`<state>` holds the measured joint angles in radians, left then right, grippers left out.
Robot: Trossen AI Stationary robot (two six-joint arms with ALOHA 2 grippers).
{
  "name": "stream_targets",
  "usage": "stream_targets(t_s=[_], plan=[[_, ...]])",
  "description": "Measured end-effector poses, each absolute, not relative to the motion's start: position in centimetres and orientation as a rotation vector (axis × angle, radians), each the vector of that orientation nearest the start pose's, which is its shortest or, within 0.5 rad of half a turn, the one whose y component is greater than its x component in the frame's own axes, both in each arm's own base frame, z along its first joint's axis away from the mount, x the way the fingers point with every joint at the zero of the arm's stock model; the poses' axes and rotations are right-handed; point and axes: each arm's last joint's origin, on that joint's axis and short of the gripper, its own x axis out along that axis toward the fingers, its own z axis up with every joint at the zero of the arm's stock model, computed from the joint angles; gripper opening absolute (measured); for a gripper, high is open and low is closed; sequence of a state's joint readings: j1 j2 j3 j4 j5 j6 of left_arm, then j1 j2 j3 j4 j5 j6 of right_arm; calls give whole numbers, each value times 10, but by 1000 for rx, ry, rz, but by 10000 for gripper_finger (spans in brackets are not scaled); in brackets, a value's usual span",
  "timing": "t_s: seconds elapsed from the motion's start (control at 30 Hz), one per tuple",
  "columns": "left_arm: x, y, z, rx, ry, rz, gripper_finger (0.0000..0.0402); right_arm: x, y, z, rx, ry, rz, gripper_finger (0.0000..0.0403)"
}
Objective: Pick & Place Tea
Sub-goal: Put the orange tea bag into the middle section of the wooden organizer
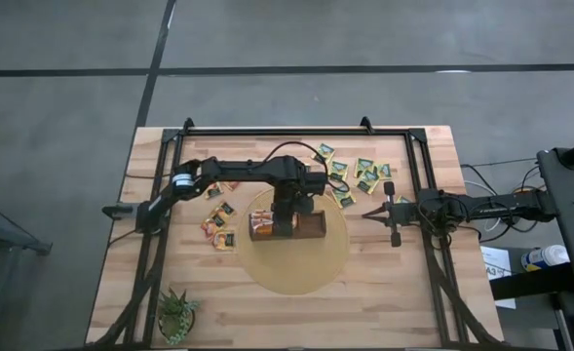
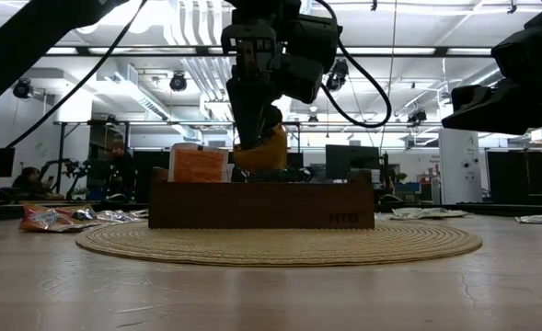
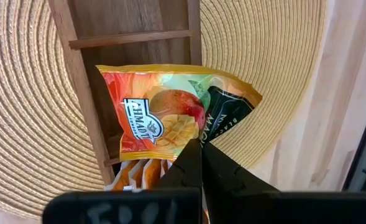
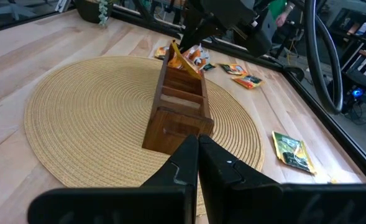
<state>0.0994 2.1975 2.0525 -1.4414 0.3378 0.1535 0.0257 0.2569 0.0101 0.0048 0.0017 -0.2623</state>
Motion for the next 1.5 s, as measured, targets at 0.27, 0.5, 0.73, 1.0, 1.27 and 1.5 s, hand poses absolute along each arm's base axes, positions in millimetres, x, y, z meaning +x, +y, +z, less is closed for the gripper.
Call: stream_targets(t_s=[0.27, 0.5, 0.73, 1.0, 1.27, 1.5], plan=[[424, 29, 246, -242, 1526, -315, 20, 111, 3, 146, -264, 237, 55, 9], [424, 27, 246, -215, 1530, -316, 81, 111, 3, 146, -264, 237, 55, 9], [423, 29, 246, -188, 1549, -249, 122, 111, 3, 146, -264, 238, 55, 9], [423, 18, 248, -288, 1566, -148, 127, 111, 3, 146, -264, 237, 55, 9], [422, -37, 246, 127, 1574, -43, 126, 111, 3, 146, -264, 237, 55, 9], [437, -56, 249, 195, 1375, 131, 126, 111, 3, 146, -264, 237, 55, 9]])
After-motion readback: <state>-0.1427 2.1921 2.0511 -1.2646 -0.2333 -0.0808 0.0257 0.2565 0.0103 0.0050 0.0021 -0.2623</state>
